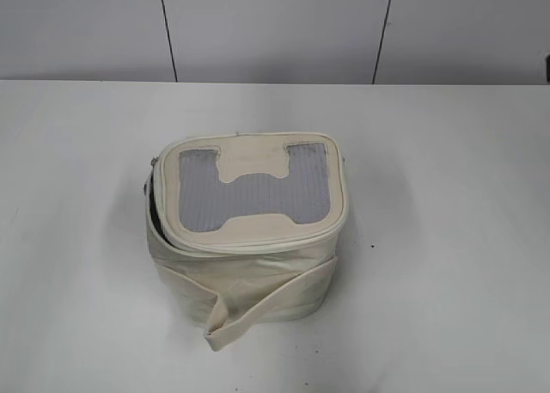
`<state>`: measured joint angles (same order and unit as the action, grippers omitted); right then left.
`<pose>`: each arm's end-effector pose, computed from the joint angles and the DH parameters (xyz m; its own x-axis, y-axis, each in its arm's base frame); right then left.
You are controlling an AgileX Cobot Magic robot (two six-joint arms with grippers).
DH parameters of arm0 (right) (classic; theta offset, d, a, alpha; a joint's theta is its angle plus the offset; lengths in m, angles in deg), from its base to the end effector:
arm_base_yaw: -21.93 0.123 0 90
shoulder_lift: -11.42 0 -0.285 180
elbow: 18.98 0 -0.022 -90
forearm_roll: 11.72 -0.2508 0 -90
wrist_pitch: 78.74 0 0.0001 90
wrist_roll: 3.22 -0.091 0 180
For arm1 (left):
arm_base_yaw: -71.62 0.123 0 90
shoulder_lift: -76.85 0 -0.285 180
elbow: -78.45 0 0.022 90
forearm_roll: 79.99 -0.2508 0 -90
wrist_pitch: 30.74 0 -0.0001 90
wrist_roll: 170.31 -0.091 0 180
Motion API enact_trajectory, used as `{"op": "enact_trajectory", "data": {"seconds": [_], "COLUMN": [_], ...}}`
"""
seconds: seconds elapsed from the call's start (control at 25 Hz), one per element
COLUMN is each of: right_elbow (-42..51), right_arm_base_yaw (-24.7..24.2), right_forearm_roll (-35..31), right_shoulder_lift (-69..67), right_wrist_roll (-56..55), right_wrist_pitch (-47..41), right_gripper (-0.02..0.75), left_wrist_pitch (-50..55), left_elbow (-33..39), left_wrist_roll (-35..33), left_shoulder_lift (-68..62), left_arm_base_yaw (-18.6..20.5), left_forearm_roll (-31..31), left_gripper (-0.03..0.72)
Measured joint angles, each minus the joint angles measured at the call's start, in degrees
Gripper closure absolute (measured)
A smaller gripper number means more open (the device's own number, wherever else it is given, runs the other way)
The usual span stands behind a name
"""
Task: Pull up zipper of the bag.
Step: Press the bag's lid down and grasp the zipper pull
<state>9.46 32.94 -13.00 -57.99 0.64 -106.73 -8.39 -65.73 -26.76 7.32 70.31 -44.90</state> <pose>0.2206 0.0439 0.3240 -0.5645 -0.1583 -0.8101 -0.2265 0.9735 -0.0325 0.2211 -0.0250 0.2952 -0.5450 0.0709 -0.8354 0.2367 0.9689 -0.0721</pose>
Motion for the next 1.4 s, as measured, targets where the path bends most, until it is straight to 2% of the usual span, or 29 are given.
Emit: {"op": "enact_trajectory", "data": {"seconds": [0.24,0.56,0.8,1.08,1.24,1.4], "right_elbow": [-5.00,-6.46,-6.46,-6.46,-6.46,-6.46], "right_arm_base_yaw": [0.00,2.46,5.33,5.64,5.64,5.64], "right_forearm_roll": [-0.64,-6.00,-6.40,-6.40,-6.54,-6.92], "right_shoulder_lift": [-6.42,-8.26,-8.26,-8.26,-8.26,-8.26], "right_wrist_roll": [1.34,9.85,12.94,13.31,13.37,13.37], "right_wrist_pitch": [-0.05,-0.35,-1.04,-1.34,-1.40,-1.40], "right_gripper": [0.170,0.170,0.170,0.170,0.170,0.170], "left_wrist_pitch": [0.51,9.52,14.03,15.33,15.91,15.91], "left_elbow": [-6.21,-17.94,-22.13,-22.27,-22.32,-22.32], "left_wrist_roll": [-0.49,-0.55,-0.40,9.38,17.56,30.31], "left_shoulder_lift": [-7.15,-19.20,-24.33,-25.20,-25.20,-25.20], "left_arm_base_yaw": [-0.89,-9.86,-12.36,-12.36,-12.47,-12.47], "left_forearm_roll": [0.00,0.66,-3.88,-9.66,-18.72,-30.31], "left_gripper": [0.358,0.358,0.358,0.358,0.358,0.358]}}
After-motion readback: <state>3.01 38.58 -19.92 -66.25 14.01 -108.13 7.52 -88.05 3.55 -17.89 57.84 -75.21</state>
